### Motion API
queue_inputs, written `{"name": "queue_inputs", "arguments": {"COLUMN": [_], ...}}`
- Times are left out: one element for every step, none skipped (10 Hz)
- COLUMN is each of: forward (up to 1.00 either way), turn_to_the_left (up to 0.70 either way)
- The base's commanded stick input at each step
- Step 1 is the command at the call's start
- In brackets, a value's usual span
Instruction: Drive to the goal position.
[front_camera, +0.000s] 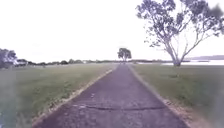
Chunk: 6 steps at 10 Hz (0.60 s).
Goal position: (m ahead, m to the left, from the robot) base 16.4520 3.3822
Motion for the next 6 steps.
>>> {"name": "queue_inputs", "arguments": {"forward": [0.7, 0.7, 0.7, 0.7, 0.7, 0.7], "turn_to_the_left": [0.0, 0.0, 0.0, 0.0, 0.0, 0.0]}}
